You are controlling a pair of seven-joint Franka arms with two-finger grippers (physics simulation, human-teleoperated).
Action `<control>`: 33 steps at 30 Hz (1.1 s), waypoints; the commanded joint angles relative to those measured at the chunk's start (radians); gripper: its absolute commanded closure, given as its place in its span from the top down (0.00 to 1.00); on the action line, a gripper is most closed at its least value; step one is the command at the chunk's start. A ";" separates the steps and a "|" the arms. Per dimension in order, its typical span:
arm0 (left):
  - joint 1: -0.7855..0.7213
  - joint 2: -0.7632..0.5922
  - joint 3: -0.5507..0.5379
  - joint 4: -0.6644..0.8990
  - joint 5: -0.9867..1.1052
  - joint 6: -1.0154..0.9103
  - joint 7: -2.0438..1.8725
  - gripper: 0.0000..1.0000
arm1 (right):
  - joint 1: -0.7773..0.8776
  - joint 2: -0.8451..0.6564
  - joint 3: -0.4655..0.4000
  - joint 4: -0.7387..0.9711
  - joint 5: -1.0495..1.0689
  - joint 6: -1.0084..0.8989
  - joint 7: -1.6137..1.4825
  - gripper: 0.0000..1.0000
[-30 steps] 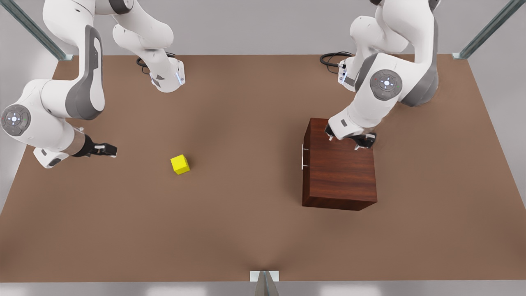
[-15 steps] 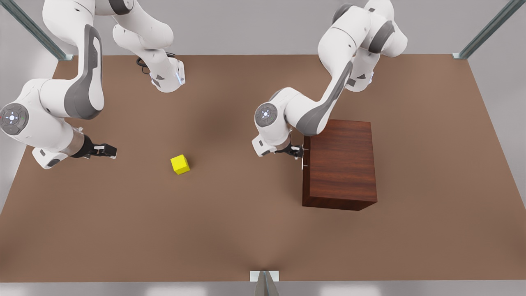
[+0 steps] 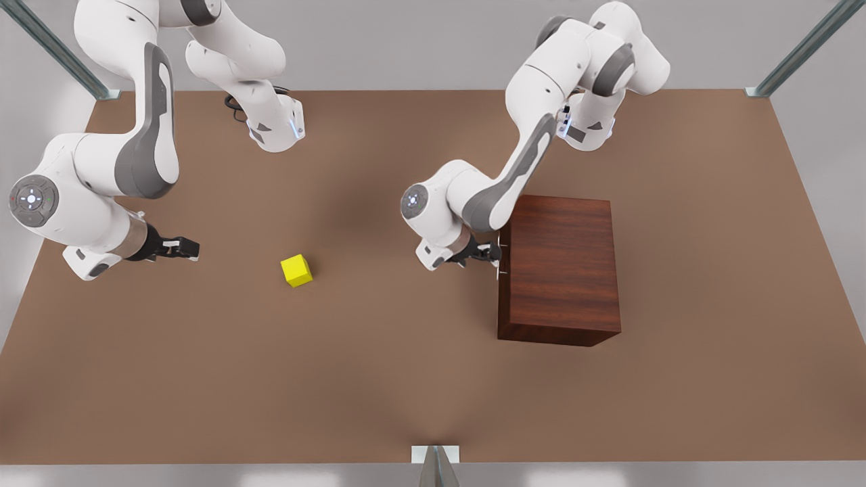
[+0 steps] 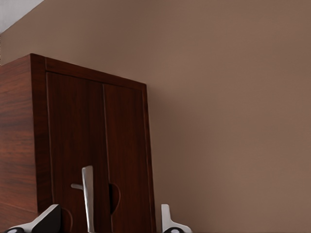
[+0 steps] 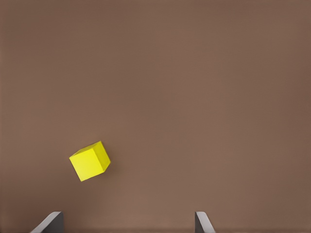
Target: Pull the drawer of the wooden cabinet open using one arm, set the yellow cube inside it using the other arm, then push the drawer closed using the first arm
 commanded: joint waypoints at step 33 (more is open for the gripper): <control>-0.045 0.038 -0.004 -0.022 -0.007 0.047 -0.362 1.00 | 0.001 0.016 0.006 0.002 -0.002 0.000 0.004 1.00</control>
